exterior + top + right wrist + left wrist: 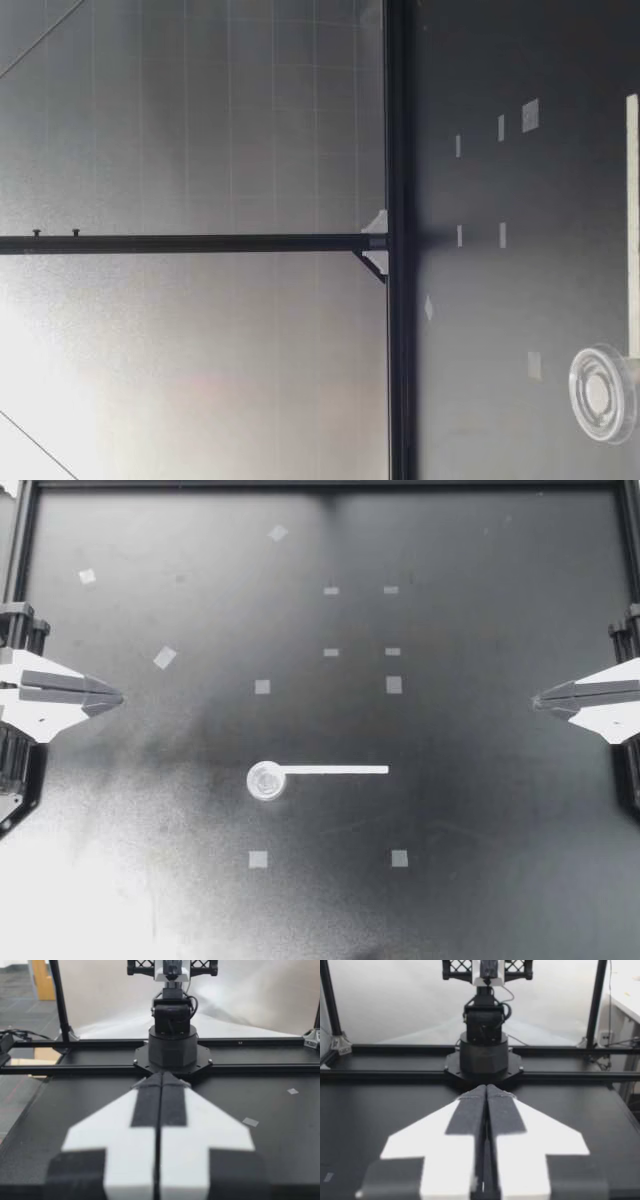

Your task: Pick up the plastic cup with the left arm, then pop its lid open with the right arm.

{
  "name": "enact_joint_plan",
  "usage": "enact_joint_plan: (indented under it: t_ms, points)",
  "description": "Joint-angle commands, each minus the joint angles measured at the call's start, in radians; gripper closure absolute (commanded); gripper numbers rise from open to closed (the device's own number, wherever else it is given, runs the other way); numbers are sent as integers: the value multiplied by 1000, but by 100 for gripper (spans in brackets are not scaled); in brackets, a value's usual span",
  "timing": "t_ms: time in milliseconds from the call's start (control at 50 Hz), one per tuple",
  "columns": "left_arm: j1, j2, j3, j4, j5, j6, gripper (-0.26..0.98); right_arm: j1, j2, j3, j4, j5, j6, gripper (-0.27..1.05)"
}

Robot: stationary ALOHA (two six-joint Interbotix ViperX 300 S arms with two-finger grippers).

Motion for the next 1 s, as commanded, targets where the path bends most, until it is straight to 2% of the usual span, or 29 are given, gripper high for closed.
enact_joint_plan:
  t_ms: [0,80,160,500,600,680,760,820,980]
  points:
    - [-9,-9,-8,0,-14,5,63,-2,5,-23,0,-8,-2,67]
    - [-9,-23,-5,0,-14,3,71,-2,-6,-18,-2,-8,0,79]
    - [-11,-31,-8,0,-9,3,72,-2,-21,-17,-2,-8,2,85]
    - [-11,-31,-8,-12,-5,-2,71,-2,-18,-31,-2,17,8,85]
    - [-9,-31,-48,-26,8,0,72,-2,-14,-63,0,55,11,85]
    - [-11,-23,-114,-63,114,0,72,0,-2,-106,-2,130,11,85]
    - [-9,17,-201,-95,330,-8,72,-2,28,-161,-2,218,11,85]
    - [-9,64,-242,-112,442,-11,71,-2,57,-195,-2,267,11,85]
    - [-11,190,-276,-140,511,-43,71,0,149,-253,2,339,12,85]
